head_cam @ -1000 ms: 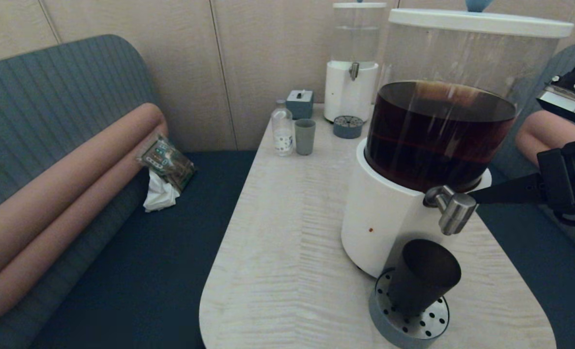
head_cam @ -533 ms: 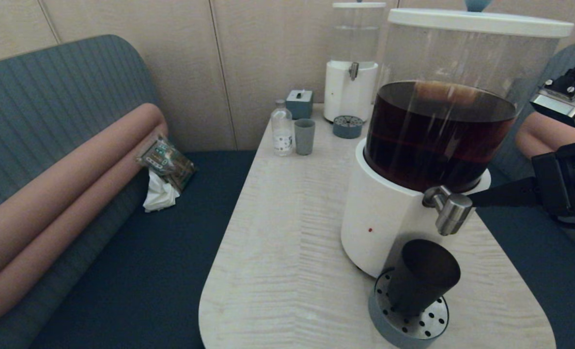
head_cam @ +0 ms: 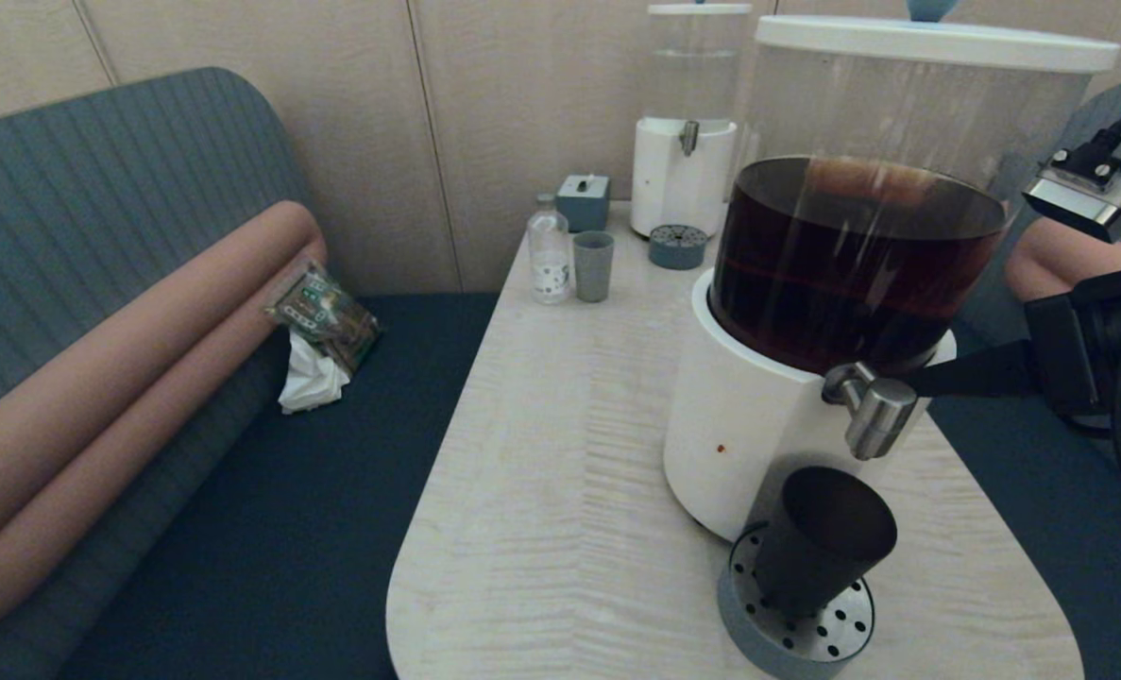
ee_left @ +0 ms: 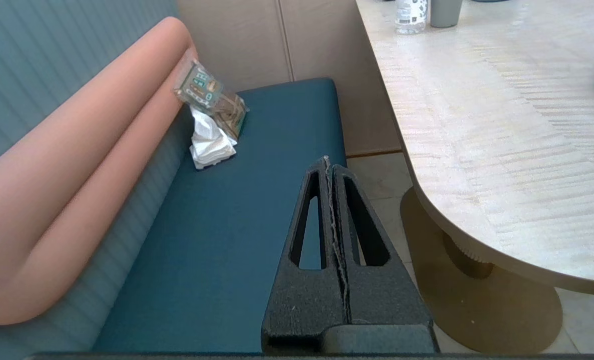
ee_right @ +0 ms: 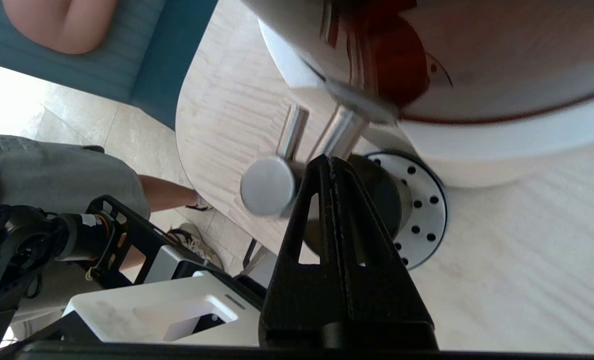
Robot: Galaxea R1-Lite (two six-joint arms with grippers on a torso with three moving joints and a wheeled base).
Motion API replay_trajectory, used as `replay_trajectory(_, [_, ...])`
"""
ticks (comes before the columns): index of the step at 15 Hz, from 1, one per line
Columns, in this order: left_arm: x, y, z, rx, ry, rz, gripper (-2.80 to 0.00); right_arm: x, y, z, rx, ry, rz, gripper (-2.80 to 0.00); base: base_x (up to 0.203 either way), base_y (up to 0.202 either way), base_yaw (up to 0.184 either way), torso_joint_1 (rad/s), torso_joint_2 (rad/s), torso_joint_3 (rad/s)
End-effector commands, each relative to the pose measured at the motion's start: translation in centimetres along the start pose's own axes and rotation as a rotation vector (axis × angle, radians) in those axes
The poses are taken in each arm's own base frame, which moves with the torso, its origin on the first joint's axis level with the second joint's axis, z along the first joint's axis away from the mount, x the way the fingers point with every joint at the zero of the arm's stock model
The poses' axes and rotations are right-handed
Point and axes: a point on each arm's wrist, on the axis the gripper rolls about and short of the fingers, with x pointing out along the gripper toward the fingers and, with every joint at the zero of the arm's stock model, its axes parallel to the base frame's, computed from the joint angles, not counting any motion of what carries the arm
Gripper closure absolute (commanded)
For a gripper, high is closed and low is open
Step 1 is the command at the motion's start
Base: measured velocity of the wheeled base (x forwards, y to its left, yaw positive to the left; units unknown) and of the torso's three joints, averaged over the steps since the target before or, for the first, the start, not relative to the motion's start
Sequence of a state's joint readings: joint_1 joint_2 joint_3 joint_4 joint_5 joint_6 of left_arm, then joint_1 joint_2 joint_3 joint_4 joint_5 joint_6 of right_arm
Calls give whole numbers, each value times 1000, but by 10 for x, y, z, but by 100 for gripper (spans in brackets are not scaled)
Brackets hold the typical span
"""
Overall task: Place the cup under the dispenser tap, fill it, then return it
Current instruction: Turn on the faucet
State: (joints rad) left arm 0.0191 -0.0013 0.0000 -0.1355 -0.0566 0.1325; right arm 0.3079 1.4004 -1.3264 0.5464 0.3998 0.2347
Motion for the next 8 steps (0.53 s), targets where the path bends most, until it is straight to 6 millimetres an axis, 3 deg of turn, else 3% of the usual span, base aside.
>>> replay_trajectory(1, [2,-1,-11,-2,40,-5,0,2,0,-1,-2,8,11,0,0,0,0,0,0,0])
replay_trajectory(8, [2,-1,-11,-3,40,-5,0,9,5,-7,-65,19,40,0,0,0,0,0,0,0])
